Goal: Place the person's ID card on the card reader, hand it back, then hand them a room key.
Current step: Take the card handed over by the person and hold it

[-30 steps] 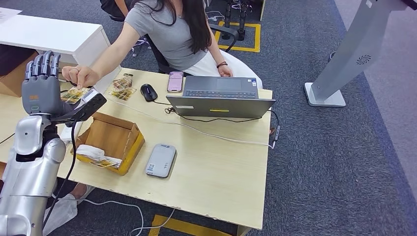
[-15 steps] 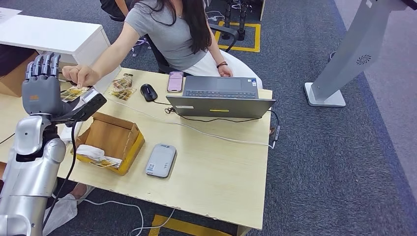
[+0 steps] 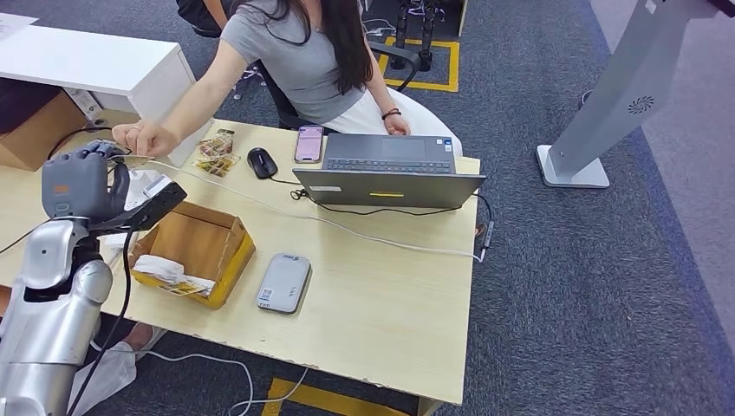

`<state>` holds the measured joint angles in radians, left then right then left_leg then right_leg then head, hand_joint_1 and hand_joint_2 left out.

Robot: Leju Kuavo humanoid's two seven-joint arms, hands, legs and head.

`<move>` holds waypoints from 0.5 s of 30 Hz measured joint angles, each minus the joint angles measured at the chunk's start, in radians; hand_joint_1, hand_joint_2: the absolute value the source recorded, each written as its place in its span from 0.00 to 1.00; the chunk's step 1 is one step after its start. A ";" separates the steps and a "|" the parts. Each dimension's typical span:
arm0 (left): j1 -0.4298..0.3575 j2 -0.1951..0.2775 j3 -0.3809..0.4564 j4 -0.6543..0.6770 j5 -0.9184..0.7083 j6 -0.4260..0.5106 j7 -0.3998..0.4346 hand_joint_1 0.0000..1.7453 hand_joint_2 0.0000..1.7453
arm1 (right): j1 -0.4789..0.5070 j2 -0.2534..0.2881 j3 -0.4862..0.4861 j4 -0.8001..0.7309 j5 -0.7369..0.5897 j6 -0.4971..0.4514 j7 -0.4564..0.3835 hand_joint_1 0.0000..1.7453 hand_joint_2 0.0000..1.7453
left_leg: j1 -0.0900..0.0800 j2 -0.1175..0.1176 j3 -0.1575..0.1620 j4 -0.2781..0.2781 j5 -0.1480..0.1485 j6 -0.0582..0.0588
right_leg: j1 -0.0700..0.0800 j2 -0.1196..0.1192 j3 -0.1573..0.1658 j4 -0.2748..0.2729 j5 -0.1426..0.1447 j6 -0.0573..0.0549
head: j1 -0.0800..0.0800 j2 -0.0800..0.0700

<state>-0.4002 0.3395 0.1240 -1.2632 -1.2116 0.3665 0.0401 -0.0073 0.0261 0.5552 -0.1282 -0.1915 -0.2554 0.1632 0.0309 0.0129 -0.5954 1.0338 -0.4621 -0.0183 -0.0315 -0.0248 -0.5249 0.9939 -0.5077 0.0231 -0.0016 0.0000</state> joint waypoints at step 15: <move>0.001 0.000 0.000 0.000 0.000 -0.001 0.000 1.00 1.00 | 0.000 -0.002 0.013 0.000 0.000 0.000 0.001 0.00 0.00 | 0.000 0.000 0.000 0.000 0.000 0.000 | 0.000 0.000 0.000 0.000 0.000 0.000 | 0.000 0.000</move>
<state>-0.3993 0.3395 0.1240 -1.2634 -1.2112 0.3651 0.0404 -0.0073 0.0238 0.5686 -0.1282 -0.1911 -0.2556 0.1640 0.0309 0.0128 -0.5954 1.0338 -0.4621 -0.0183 -0.0315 -0.0248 -0.5249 0.9939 -0.5077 0.0231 -0.0019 0.0000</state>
